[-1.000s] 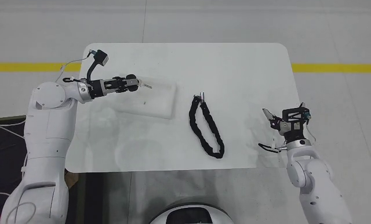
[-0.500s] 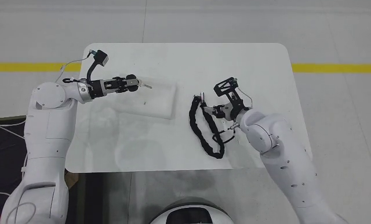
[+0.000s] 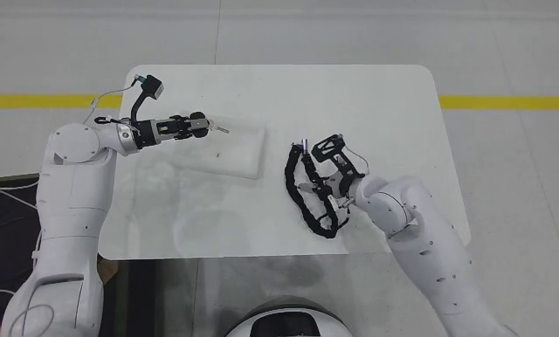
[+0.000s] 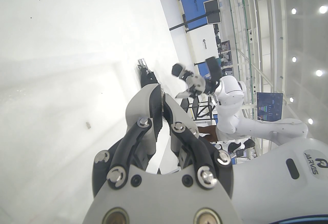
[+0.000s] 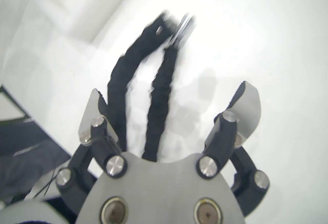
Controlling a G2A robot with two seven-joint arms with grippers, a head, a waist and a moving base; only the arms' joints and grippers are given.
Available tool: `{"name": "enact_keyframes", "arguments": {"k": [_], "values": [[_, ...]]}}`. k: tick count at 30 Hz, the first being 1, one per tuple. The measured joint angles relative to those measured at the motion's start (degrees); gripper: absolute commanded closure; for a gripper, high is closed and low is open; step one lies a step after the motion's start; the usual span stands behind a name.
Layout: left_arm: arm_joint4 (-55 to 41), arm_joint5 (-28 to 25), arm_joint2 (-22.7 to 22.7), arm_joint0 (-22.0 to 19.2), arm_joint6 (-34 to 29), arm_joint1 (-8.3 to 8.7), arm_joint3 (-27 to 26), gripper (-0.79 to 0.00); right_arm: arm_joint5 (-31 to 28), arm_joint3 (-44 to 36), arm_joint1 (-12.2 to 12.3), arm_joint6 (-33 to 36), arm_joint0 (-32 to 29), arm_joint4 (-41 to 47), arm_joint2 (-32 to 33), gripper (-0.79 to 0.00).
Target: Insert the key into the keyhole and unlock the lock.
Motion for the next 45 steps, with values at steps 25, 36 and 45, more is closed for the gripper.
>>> {"name": "enact_keyframes", "arguments": {"k": [25,36,45], "values": [[0.0,0.0,0.0,0.0,0.0,0.0,0.0,0.0,3.1,35.8,-10.5,14.2,30.5,3.0,-12.9,-0.256],[0.0,0.0,0.0,0.0,0.0,0.0,0.0,0.0,1.1,35.5,-12.2,13.6,28.5,0.6,-7.7,0.0],[0.0,0.0,0.0,0.0,0.0,0.0,0.0,0.0,-4.5,23.3,-7.7,17.1,22.3,10.2,4.6,0.0]]}}
